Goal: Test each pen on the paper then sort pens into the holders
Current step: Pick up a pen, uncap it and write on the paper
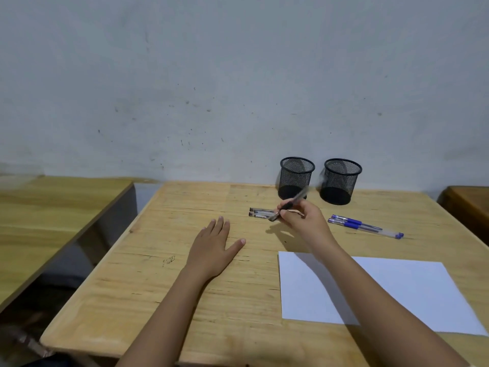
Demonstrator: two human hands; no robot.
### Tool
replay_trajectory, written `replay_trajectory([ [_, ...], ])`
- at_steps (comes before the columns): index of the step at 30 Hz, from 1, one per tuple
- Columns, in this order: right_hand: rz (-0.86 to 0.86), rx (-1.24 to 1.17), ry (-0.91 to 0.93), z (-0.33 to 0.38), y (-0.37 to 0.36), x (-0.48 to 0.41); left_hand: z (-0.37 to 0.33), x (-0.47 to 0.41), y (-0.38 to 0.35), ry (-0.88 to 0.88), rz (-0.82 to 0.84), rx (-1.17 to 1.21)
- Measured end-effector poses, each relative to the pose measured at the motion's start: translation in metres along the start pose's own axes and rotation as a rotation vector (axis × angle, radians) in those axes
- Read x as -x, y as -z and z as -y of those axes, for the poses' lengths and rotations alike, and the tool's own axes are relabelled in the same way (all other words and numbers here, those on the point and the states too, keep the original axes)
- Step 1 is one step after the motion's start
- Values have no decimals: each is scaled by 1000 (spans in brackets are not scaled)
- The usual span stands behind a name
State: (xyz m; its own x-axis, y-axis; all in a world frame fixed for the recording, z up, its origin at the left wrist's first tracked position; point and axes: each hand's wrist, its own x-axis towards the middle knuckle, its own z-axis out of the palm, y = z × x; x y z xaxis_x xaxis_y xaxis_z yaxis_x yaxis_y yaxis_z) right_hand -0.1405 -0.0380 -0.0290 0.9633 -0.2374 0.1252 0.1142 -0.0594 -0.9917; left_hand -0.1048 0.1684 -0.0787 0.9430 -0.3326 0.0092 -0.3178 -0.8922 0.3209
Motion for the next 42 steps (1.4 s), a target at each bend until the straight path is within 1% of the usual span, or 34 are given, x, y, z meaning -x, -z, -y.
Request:
replay_trajectory([
  [1, -15, -48, 7, 0, -2, 3, 0, 0, 0, 2, -15, 48],
  [2, -21, -102, 4, 0, -3, 6, -1, 1, 2, 3, -29, 146],
  [3, -19, -151, -10, 0, -4, 9, -2, 2, 3, 1, -43, 325],
  [5, -5, -206, -33, 0, -6, 15, -14, 11, 7, 57, -53, 864],
  [6, 11, -213, -37, 0, -7, 18, -22, 15, 9, 87, -30, 1088],
  [7, 31, -205, -31, 1, -9, 20, -29, 17, 12, 74, -23, 1219],
  [10, 64, -186, 18, 5, -12, 28, -46, 19, 26, -120, -122, 1095],
  [12, 69, -211, 26, 9, -10, 30, -50, 18, 32, -162, -205, 1093],
  [15, 109, -210, 40, 14, -5, 32, -48, 19, 34, -182, -241, 1131],
  [18, 125, -197, 68, 16, 0, 34, -51, 23, 37, -206, -200, 1177],
  [21, 127, -177, 111, 19, 4, 33, -56, 27, 39, -204, -121, 1219],
  [25, 144, -106, 128, 23, 5, 34, -60, 28, 42, -187, -131, 1189],
  [29, 127, -160, 109, 25, 14, 28, -60, 24, 47, -192, -123, 1142],
  [32, 154, -142, 82, 20, 9, 30, -65, 24, 47, -182, -93, 1120],
  [33, 156, -115, 75, 18, 10, 28, -67, 26, 47, -174, -97, 1114],
  [34, 116, -74, 61, 17, 16, 25, -63, 28, 47, -131, -133, 1126],
  [35, -1, -45, 16, 20, 32, 19, -53, 32, 51, -33, -199, 1176],
  [36, -160, -53, -36, 23, 56, 14, -33, 38, 58, 103, -273, 1230],
  [37, -281, -154, -36, 27, 85, 12, -8, 44, 65, 218, -372, 1250],
  [38, -361, -324, 9, 29, 111, 14, 18, 50, 72, 292, -471, 1200],
  [39, -372, -443, 46, 30, 127, 21, 36, 54, 76, 333, -501, 1105],
  [40, -331, -445, 69, 28, 132, 25, 44, 53, 74, 343, -484, 1019],
  [42, -256, -205, 38, 17, 112, 27, 24, 41, 60, 267, -379, 969],
])
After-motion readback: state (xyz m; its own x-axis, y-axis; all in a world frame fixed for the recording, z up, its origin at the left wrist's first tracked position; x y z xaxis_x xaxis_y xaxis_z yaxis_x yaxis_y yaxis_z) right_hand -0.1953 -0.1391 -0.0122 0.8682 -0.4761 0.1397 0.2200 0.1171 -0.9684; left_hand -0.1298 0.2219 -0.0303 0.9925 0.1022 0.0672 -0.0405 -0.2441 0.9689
